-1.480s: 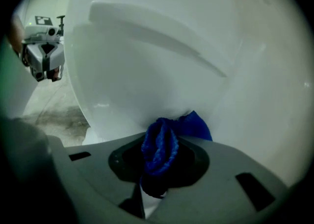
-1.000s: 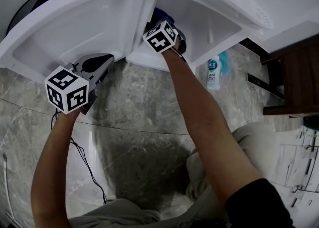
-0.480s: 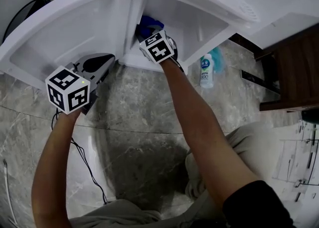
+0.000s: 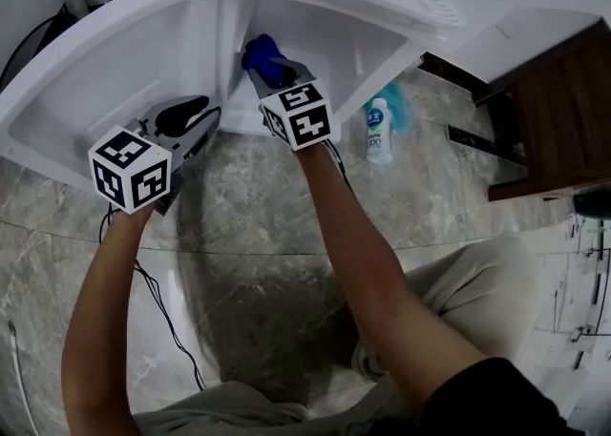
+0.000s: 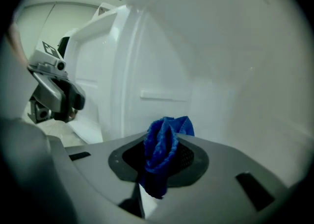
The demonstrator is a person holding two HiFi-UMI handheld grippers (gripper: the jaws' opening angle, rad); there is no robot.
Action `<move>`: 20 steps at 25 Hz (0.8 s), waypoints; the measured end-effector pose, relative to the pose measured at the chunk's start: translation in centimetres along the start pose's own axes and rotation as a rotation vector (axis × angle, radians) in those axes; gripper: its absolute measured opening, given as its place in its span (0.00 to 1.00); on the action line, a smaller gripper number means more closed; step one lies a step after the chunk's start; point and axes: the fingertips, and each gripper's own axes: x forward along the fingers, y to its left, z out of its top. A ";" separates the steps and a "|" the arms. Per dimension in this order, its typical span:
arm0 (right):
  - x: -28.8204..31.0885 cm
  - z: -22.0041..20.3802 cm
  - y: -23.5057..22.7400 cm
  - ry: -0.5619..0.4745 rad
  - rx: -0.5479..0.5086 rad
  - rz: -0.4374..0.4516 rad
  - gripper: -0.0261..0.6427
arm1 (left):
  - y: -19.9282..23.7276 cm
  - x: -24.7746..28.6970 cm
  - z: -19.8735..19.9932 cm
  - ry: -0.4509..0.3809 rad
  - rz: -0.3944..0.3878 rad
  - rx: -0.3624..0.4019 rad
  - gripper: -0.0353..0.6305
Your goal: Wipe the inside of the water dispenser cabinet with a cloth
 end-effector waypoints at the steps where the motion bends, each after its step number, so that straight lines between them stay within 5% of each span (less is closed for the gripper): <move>1: -1.0 0.3 0.4 -0.013 0.007 0.015 0.13 | -0.3 0.4 0.3 -0.005 -0.012 0.004 0.21; 5: -5.5 1.5 1.8 -0.072 0.132 0.173 0.13 | -1.7 2.5 1.0 0.000 -0.057 0.028 0.22; 8: -9.6 2.8 1.7 -0.159 0.278 0.310 0.13 | -3.4 4.3 1.2 0.017 -0.099 0.055 0.38; 10: -11.8 3.4 1.5 -0.190 0.330 0.400 0.13 | -4.6 5.2 1.2 0.030 -0.136 0.081 0.39; 14: -15.0 4.5 1.9 -0.195 0.388 0.602 0.13 | -6.7 6.8 1.0 0.076 -0.185 0.143 0.54; 20: -16.5 4.6 3.1 -0.120 0.384 0.739 0.13 | -8.8 8.3 1.4 0.119 -0.229 0.220 0.55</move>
